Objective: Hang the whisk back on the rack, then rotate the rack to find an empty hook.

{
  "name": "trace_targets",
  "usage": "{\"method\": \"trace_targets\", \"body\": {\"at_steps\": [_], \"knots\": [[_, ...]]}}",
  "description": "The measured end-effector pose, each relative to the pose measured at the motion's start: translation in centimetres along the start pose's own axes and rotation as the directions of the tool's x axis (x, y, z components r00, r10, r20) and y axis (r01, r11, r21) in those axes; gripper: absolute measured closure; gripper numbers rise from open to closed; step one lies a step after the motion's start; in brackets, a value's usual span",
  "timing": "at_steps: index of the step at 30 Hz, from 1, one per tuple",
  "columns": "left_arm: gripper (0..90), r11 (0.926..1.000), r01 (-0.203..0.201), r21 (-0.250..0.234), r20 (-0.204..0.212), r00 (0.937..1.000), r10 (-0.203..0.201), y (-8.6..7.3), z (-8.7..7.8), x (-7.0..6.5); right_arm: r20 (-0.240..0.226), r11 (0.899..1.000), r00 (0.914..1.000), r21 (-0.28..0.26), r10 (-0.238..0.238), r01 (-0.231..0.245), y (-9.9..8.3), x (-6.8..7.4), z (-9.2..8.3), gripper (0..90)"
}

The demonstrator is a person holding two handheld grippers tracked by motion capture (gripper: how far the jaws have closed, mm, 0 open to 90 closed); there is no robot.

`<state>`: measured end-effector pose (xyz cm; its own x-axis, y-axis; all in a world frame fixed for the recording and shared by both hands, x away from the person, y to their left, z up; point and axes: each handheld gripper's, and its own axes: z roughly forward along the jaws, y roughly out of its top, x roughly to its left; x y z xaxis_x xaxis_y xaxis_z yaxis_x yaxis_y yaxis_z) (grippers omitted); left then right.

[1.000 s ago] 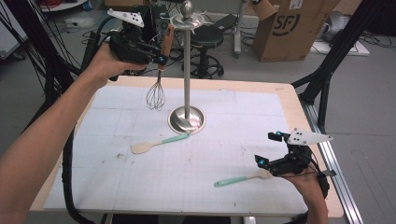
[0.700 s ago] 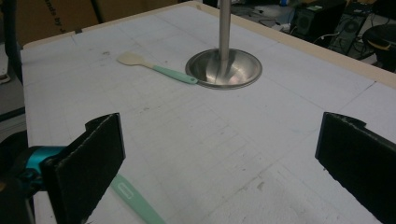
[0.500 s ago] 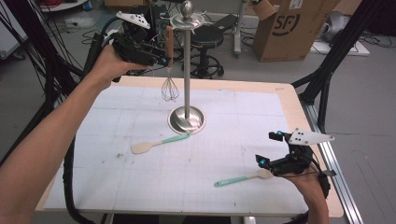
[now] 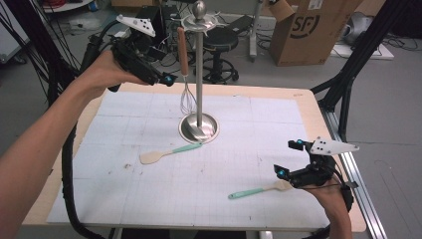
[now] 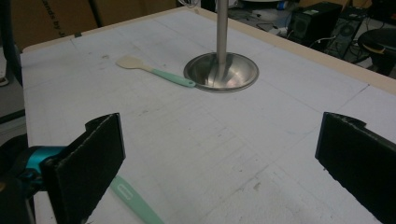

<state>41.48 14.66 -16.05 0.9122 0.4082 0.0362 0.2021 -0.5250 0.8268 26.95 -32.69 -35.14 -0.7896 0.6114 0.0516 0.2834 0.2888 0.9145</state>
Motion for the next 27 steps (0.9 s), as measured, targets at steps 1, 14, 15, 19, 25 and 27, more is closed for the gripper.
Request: {"method": "trace_targets", "body": {"at_steps": [1, 14, 15, 19, 25, 27], "knots": [[1.6, 1.0000, -0.002, 0.000, 0.007, 1.0000, 0.002, 0.0, -0.5, -0.4, 0.000, 1.000, 1.0000, -0.003, 0.000, 0.000, 0.1, 0.0, -0.1, 0.0], [1.6, 0.9986, -0.052, -0.009, -0.024, 0.9984, 0.052, -0.3, -3.9, -2.2, 0.001, 1.000, 1.0000, -0.010, -0.006, 0.006, 0.2, 0.1, -0.3, 0.0], [1.7, 0.9986, -0.052, -0.009, -0.024, 0.9984, 0.052, -0.3, -3.9, -2.2, 0.000, 1.000, 1.0000, -0.010, -0.007, 0.007, 0.2, 0.2, -0.3, 0.0], [1.7, 0.9982, -0.056, -0.024, -0.030, 0.9981, 0.055, -0.3, -4.5, -2.4, -0.001, 1.000, 1.0000, -0.010, -0.008, 0.008, 0.2, 0.2, -0.3, 0.0], [2.3, 0.9970, -0.073, -0.026, -0.022, 0.9971, 0.072, 0.1, -4.8, -2.6, -0.001, 1.000, 1.0000, -0.010, -0.007, 0.007, 0.2, 0.1, -0.2, 0.0], [7.6, 0.9968, -0.075, -0.026, -0.022, 0.9970, 0.074, 0.4, -4.8, -2.7, -0.002, 1.000, 1.0000, -0.006, -0.005, 0.005, 0.2, 0.1, -0.2, 0.0]]}}
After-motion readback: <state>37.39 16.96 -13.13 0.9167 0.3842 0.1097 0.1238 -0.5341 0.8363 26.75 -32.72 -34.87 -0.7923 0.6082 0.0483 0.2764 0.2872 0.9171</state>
